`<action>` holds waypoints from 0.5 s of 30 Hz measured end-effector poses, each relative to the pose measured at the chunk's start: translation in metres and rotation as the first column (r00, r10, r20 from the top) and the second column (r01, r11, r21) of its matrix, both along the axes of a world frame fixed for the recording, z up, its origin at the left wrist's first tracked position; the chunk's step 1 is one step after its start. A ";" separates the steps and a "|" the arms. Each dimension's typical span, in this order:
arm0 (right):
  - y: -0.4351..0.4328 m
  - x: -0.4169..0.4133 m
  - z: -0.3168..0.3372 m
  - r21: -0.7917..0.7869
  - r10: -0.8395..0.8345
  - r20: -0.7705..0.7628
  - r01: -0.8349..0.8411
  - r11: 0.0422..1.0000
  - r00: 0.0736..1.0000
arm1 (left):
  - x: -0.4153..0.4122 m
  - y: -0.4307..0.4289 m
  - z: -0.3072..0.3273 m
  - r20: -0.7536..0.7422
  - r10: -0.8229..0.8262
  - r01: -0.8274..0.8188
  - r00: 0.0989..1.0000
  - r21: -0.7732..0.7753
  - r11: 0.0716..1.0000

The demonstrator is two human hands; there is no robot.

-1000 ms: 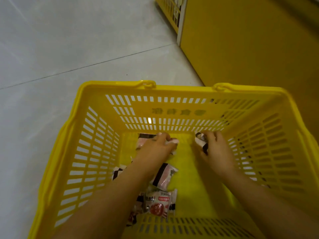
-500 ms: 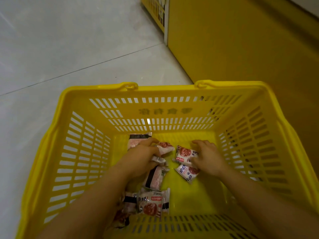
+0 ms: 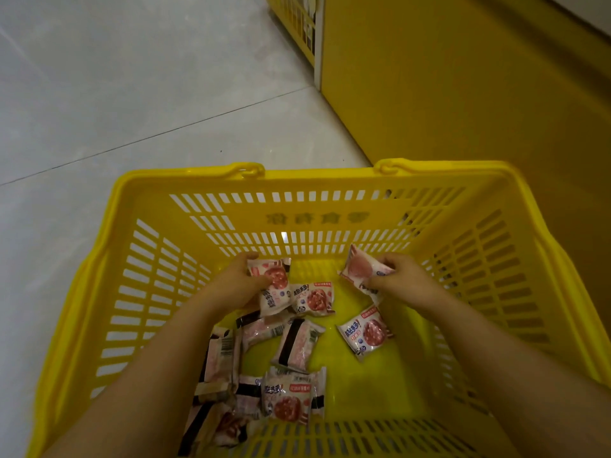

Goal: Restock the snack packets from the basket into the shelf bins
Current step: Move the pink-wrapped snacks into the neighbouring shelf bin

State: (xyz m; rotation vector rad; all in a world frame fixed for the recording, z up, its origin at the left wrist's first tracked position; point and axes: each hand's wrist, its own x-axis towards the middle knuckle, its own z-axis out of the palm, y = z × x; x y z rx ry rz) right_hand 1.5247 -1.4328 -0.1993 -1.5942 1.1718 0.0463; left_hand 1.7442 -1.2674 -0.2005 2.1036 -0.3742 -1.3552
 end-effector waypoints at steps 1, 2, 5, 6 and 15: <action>-0.001 0.002 0.002 0.054 -0.019 0.017 0.018 0.998 1.000 | -0.003 0.001 -0.003 -0.029 0.019 -0.020 0.999 -0.015 1.000; -0.001 0.003 0.003 0.102 -0.033 0.029 0.030 0.994 0.999 | -0.006 0.001 -0.005 -0.054 0.041 -0.043 0.998 -0.035 0.998; 0.001 0.005 0.004 0.178 -0.059 0.053 0.048 0.983 0.997 | -0.009 0.001 -0.009 -0.104 0.126 -0.134 0.987 -0.076 0.988; 0.001 0.005 0.004 0.195 -0.075 0.061 0.061 0.979 0.995 | -0.008 0.000 -0.010 -0.124 0.147 -0.157 0.981 -0.074 0.985; -0.002 0.004 0.010 0.351 -0.158 0.067 0.125 0.928 0.985 | -0.021 -0.008 -0.007 -0.228 0.133 -0.160 0.965 -0.105 0.981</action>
